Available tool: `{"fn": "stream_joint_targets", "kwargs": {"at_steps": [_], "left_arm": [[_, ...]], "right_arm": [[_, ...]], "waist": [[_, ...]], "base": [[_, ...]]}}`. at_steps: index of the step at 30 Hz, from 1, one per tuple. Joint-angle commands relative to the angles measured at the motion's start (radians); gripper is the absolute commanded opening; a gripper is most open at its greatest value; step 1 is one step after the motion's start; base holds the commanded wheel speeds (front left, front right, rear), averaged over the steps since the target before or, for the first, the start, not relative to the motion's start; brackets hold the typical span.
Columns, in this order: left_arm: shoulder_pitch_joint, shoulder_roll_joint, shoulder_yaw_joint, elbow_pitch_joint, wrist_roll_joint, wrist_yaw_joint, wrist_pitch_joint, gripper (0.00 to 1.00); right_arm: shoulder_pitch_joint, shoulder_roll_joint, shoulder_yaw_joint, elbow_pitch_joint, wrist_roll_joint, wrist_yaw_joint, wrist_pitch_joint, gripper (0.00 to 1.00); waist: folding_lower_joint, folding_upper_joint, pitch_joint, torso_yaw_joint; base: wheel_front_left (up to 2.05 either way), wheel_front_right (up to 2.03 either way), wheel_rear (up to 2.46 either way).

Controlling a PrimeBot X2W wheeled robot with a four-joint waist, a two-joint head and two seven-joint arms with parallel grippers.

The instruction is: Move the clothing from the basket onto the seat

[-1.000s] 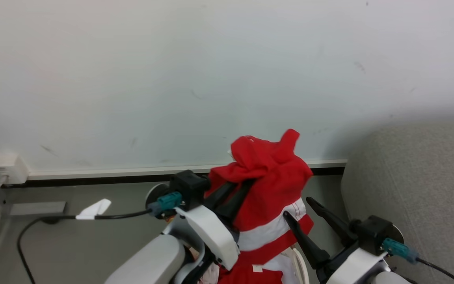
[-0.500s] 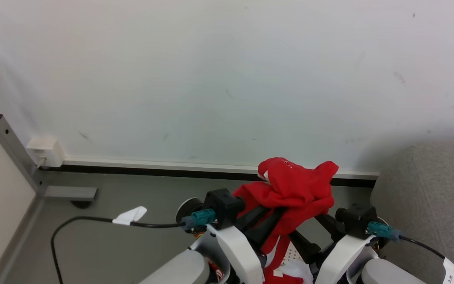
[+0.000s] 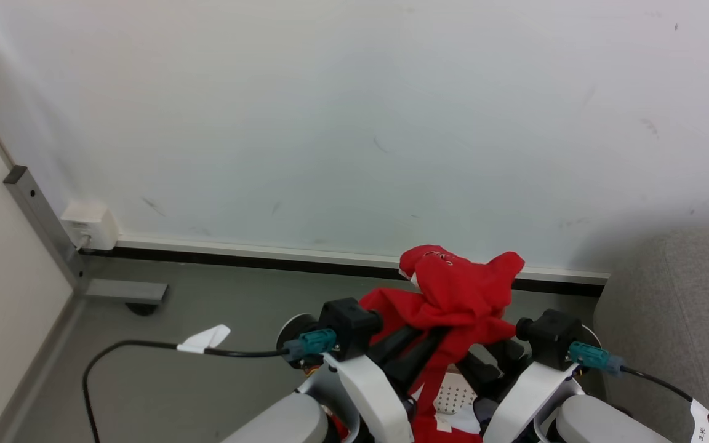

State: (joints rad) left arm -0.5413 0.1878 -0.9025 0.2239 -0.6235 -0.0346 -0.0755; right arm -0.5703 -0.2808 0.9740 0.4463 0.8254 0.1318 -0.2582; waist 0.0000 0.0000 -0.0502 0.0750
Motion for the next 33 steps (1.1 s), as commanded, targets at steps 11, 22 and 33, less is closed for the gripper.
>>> {"fn": "stream_joint_targets", "kwargs": {"at_steps": [11, 22, 33], "left_arm": [[0.026, 0.024, 0.019, 0.03, -0.022, 0.018, -0.014, 0.0], [0.047, 0.018, 0.021, 0.044, -0.042, 0.028, -0.035, 1.0], [0.044, 0.021, 0.019, 0.027, -0.02, 0.042, -0.07, 1.0]], "right_arm": [[0.06, -0.028, -0.053, -0.052, -0.037, -0.002, -0.009, 0.0], [0.107, -0.036, -0.194, -0.07, -0.109, -0.002, -0.008, 0.0], [0.113, -0.06, -0.321, -0.095, -0.179, -0.002, -0.008, 0.0]], "waist": [[0.0, 0.0, -0.005, -0.032], [0.0, 0.0, -0.002, -0.115], [0.0, 0.0, 0.029, -0.251]], "base": [[0.0, 0.0, 0.0], [0.0, 0.0, 0.0], [0.0, 0.0, 0.0]]}}
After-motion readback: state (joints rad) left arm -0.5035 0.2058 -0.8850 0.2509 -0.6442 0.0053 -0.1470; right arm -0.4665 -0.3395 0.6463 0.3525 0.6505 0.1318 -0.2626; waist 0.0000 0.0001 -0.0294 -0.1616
